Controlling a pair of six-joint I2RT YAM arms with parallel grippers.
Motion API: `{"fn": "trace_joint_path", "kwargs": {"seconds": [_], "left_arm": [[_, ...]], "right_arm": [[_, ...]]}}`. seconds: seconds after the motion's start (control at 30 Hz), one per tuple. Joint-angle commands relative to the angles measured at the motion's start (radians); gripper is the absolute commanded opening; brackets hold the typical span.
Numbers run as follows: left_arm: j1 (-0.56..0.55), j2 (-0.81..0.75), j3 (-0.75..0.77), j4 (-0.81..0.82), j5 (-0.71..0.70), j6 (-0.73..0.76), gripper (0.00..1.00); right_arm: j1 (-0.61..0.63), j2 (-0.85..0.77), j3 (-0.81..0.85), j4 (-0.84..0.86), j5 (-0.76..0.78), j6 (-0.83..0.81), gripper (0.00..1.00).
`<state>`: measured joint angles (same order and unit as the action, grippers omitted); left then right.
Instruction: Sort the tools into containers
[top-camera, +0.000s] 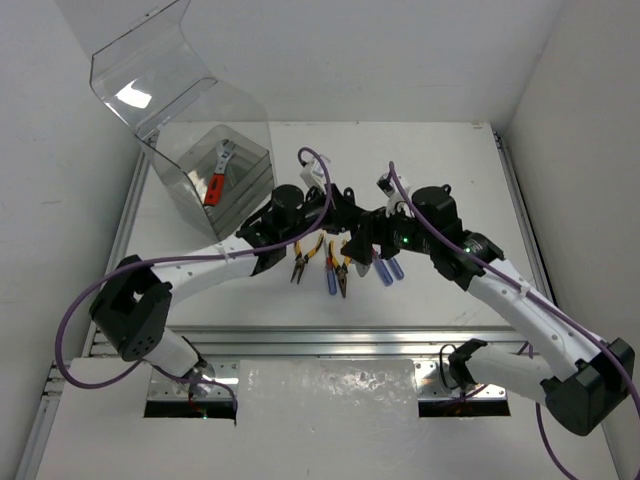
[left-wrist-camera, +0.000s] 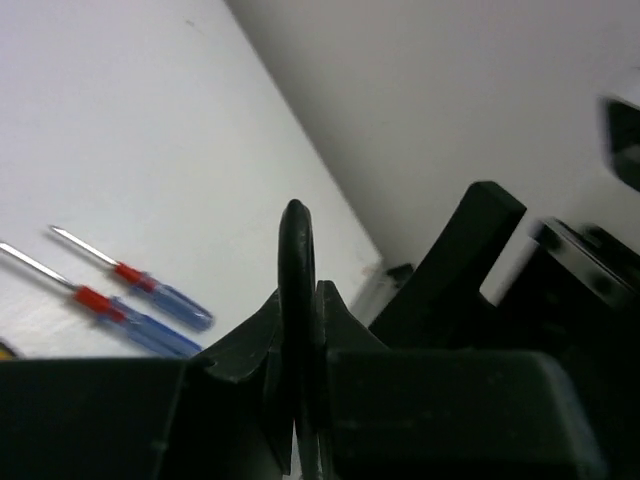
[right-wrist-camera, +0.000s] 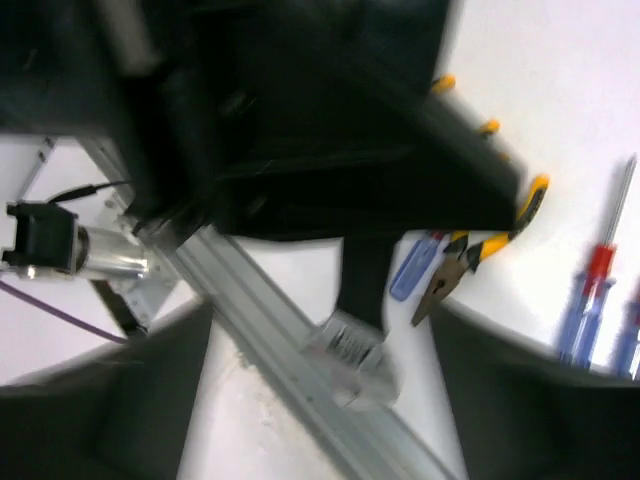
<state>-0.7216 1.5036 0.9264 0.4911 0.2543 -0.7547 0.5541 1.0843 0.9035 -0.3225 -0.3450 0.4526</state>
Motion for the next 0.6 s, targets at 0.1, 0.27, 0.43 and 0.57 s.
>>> {"fn": "trace_joint_path", "kwargs": {"seconds": [0.1,0.27,0.43,0.57], "left_arm": [[0.097,-0.028,0.443,-0.619,-0.325,0.432,0.00],[0.266,0.069,0.813,-0.963,-0.550,0.650,0.00],[0.381,0.206,1.049,-0.976,-0.697,0.908,0.00],[0.412,0.288,1.094,-0.887,-0.797,1.125,0.00]], "right_arm": [[0.017,-0.141,0.031,-0.031,0.181,-0.035,0.99],[0.015,-0.173,0.041,-0.142,0.296,-0.090,0.99],[0.015,-0.204,-0.014,-0.145,0.253,-0.107,0.99],[0.015,-0.219,-0.058,-0.135,0.230,-0.115,0.99]]}}
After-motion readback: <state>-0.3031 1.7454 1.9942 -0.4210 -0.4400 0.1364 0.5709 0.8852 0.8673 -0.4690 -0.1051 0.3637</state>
